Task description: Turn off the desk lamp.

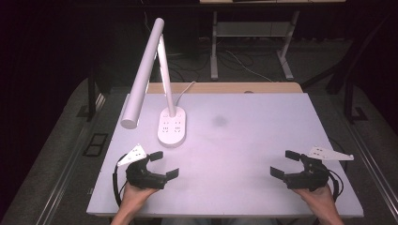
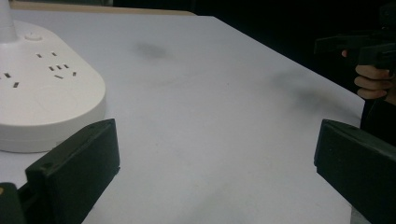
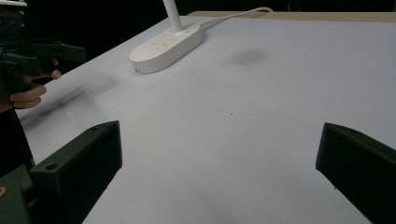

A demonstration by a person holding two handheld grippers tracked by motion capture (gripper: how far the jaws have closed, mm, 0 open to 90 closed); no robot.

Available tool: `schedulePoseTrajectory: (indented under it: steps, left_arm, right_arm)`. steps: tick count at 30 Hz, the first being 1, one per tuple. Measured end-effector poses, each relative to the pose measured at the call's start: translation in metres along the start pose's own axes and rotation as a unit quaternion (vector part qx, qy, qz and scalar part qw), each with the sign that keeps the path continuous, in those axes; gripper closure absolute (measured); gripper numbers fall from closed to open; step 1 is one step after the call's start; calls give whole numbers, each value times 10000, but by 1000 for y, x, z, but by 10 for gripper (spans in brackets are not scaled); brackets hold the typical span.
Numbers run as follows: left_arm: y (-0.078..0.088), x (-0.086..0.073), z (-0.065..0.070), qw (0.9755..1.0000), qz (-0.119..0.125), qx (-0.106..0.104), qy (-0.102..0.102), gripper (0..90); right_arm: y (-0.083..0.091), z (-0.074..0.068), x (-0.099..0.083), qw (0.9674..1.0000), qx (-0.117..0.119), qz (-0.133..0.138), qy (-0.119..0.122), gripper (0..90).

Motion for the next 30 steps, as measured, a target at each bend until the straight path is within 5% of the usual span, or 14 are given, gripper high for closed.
schedulePoseTrajectory:
  steps: [30]
  left_arm:
    - [1,-2,2,10000,-20,-25,-41,0]
  right_arm:
    - [-4,-5,-3,9994,48,-330,95,6]
Point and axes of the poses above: each handheld gripper's, and its own axes: y roughly backward along the jaws, x roughly out of its top, z roughly to its right, the point moved 10 cm from there along -y, roughly forward along the jaws, and after that the axes turned 1 degree about z, right-handed, at the moved point
